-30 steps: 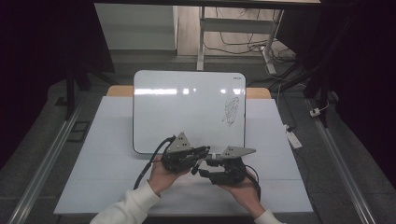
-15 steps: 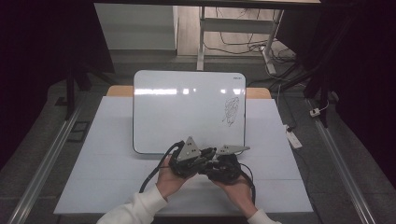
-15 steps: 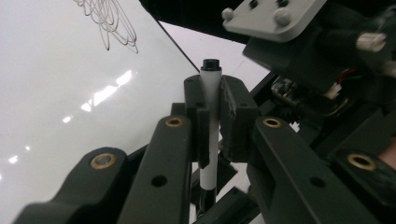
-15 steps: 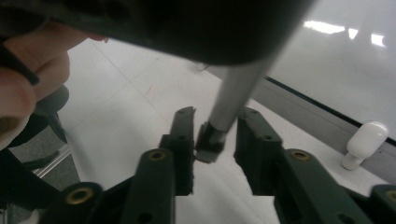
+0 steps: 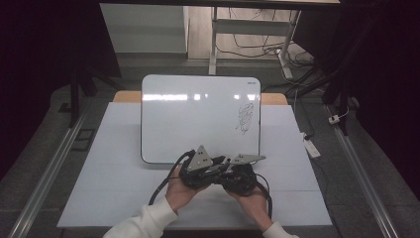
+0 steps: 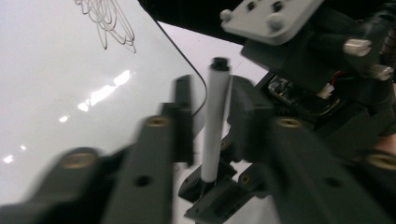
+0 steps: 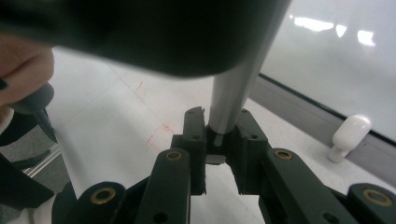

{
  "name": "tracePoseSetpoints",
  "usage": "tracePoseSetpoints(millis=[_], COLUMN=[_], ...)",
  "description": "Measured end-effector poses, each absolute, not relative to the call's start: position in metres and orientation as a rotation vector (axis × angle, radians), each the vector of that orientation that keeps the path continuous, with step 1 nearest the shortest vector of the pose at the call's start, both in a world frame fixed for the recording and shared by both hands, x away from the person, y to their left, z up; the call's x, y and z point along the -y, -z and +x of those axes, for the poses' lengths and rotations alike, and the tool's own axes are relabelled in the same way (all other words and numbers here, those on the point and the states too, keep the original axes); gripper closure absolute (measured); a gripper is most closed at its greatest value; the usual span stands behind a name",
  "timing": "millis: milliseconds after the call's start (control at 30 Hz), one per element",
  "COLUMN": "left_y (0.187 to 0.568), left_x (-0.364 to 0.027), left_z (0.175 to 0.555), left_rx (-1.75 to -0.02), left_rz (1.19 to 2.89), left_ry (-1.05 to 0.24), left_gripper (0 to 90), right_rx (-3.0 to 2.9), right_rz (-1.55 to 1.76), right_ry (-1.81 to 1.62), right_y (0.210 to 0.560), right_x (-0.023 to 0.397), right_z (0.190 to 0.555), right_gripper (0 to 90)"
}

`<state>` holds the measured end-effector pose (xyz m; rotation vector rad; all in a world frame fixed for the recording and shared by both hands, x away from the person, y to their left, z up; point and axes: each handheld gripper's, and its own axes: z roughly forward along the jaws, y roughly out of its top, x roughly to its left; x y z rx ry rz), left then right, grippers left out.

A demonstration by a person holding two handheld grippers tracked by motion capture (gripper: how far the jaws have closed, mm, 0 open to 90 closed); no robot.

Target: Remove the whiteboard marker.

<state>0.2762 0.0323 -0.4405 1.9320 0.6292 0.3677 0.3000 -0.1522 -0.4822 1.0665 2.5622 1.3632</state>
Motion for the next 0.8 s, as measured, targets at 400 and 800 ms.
tracePoseSetpoints(millis=[400,800], left_y=[0.455,0.495], left_x=[-0.143,-0.229], left_z=[0.253,0.238], left_rx=[-0.835,-1.075], left_rz=[1.954,1.938], left_ry=[-0.329,-0.331], left_gripper=[42.9,40.7], right_rx=[-2.425,-2.244], right_rz=[0.995,0.97], right_ry=[-1.489,-1.55], right_y=[0.469,0.457], right_x=[0.175,0.205], right_z=[0.305,0.319], right_gripper=[77.0,77.1])
